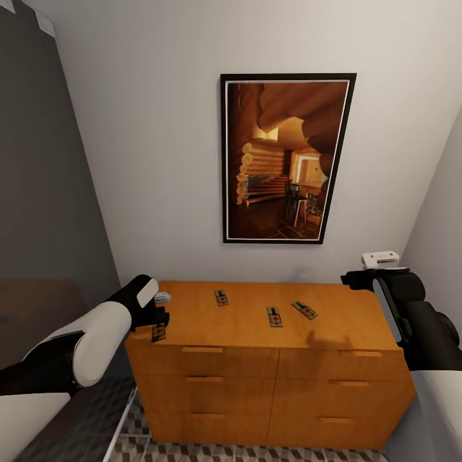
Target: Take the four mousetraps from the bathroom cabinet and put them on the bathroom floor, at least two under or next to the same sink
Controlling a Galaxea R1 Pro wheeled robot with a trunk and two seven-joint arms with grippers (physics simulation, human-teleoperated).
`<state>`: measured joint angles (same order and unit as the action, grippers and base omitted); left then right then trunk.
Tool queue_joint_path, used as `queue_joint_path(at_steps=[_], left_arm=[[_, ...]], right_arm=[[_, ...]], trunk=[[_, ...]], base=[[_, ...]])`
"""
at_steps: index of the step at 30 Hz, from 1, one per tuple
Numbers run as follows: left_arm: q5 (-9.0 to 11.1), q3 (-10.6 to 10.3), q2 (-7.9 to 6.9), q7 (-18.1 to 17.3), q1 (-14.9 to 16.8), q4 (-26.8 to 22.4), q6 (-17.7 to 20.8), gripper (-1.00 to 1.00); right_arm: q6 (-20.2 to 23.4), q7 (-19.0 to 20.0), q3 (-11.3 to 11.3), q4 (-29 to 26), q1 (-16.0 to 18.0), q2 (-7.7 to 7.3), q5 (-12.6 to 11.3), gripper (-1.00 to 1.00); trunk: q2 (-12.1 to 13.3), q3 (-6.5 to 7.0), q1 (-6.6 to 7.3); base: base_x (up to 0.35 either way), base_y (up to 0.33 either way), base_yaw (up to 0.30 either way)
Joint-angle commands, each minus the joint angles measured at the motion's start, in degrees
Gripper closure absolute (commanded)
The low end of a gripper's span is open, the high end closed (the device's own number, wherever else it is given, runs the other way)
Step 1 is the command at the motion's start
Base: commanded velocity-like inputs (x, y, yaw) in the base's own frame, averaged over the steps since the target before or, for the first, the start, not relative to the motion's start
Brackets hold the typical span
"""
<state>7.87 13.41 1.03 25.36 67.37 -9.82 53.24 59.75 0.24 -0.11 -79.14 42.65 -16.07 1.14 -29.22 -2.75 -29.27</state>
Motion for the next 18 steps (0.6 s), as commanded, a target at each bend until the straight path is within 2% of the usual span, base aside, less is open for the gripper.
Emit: queue_joint_path(at_steps=[1, 18], left_arm=[[0.56, 0.22, 0.03, 0.31, 0.04, -0.08, 0.09, -1.0], [0.56, 0.22, -0.07, -2.52, 0.04, -0.09, -1.48, -1.0]], right_arm=[[0.25, 0.03, 0.02, -0.05, 0.06, -0.02, 0.09, -1.0], [0.25, 0.03, 0.06, -0.05, 0.06, -0.02, 0.09, -1.0]], trunk=[[-0.12, -0.13, -0.03], [-0.12, -0.13, -0.03]], base=[[0.0, 0.0, 0.0], [0.0, 0.0, 0.0]])
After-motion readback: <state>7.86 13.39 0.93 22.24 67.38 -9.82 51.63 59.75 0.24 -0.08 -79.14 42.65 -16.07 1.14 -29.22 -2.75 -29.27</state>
